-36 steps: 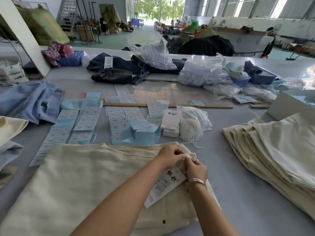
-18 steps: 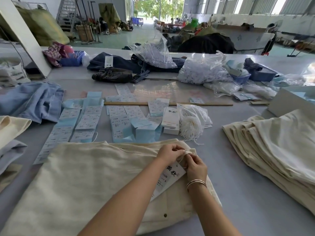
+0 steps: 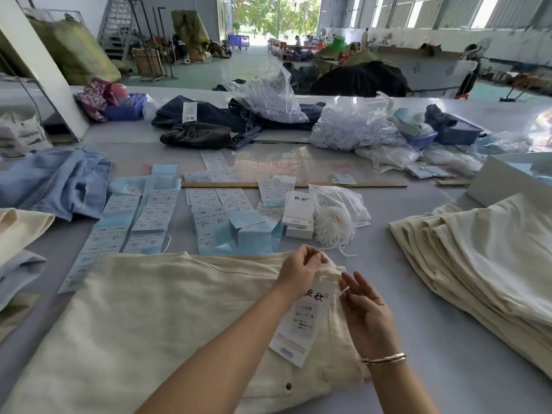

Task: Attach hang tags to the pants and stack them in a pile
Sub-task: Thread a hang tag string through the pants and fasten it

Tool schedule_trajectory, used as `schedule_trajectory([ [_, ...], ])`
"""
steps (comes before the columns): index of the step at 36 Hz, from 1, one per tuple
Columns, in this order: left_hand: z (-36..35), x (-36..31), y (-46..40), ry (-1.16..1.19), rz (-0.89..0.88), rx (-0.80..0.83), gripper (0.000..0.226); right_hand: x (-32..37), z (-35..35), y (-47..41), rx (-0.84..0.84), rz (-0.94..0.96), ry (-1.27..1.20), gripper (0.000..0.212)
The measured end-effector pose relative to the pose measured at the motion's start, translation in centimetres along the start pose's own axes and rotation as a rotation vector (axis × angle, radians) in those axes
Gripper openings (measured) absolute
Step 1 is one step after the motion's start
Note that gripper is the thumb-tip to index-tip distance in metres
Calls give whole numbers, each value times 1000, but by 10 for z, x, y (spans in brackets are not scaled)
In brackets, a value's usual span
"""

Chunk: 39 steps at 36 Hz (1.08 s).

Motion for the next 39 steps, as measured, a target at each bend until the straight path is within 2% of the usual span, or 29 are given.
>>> schedule_trajectory([
  [2,-6,-2,9,-51,-83,66,17,5,-5,2,58,29,66,41],
  [4,-10,0,17,-140,-139,111,12,11,-10,4,85,62,140,32],
  [9,-11,13,33,-153,-116,115,7,20,-15,0,44,164,308,28],
  [12,-11,20,39,-106,-72,86,7,27,-17,-2,15,233,440,21],
  [20,-3,25,41,151,20,32,5,33,-29,-7,-5,400,579,15],
  [31,9,28,40,266,19,-118,14,-16,-27,-20,-7,271,517,9],
  [39,6,28,41,279,-10,-77,15,-14,-25,-24,42,308,552,14],
])
Point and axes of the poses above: each hand's wrist, its own y-axis away from the middle knuckle, its own z-axis out of the back of the hand, x = y × z, the point moved 5 cm from there along -y, towards the middle knuckle, and after that the axes turned 6 degrees about -x, right-handed, at the moved point
